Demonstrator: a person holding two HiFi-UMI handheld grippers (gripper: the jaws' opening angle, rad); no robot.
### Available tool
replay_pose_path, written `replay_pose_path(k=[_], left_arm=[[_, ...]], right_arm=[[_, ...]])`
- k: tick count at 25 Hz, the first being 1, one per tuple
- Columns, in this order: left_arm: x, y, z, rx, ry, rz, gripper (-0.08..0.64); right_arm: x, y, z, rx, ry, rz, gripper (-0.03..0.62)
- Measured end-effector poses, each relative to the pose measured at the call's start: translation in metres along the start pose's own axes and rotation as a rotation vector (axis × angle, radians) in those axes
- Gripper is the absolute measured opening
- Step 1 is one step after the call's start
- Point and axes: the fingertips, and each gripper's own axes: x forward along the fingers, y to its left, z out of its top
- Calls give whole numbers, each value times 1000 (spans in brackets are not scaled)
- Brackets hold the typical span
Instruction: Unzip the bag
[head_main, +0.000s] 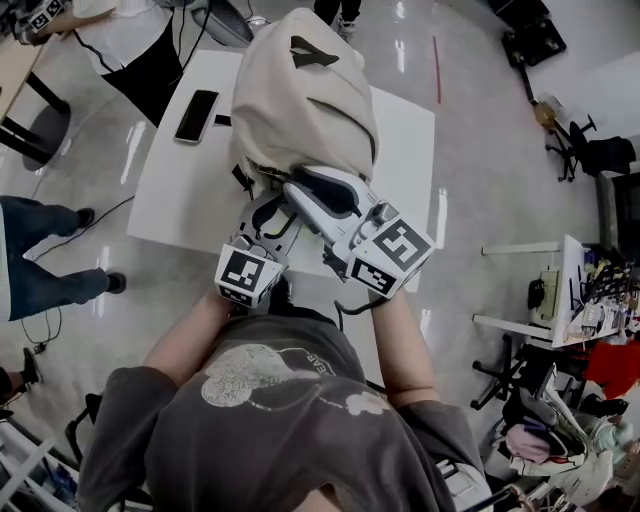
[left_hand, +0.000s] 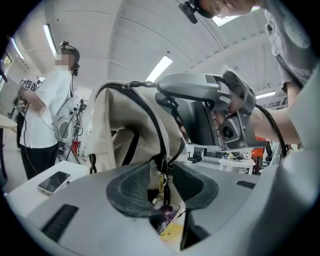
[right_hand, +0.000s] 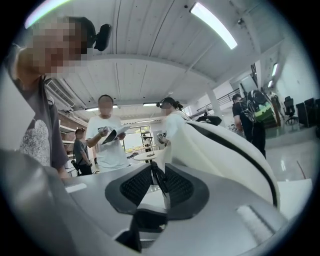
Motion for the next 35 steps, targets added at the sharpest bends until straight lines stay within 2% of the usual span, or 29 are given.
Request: replay_pose_path(k=[6, 10, 16, 23, 29, 35], left_arm=[[-31, 2, 7, 2, -3, 21, 136], [-60, 7, 20, -3, -33, 45, 81], [-103, 11, 30, -5, -51, 59, 24], [-135, 1, 30, -7, -34, -5, 6], [-148, -9, 26, 0, -24, -6, 6], [-162, -34, 26, 4, -27, 50, 6]], right_arm=[[-22, -1, -16, 21, -6, -98, 91], [-39, 4, -23, 33, -21, -188, 77], [-50, 36, -34, 36, -27, -257, 39], [-62, 73, -51, 23, -18, -353, -6], [-78, 79, -65, 38, -24, -378, -6], [-105, 95, -72, 25, -29, -349, -6]])
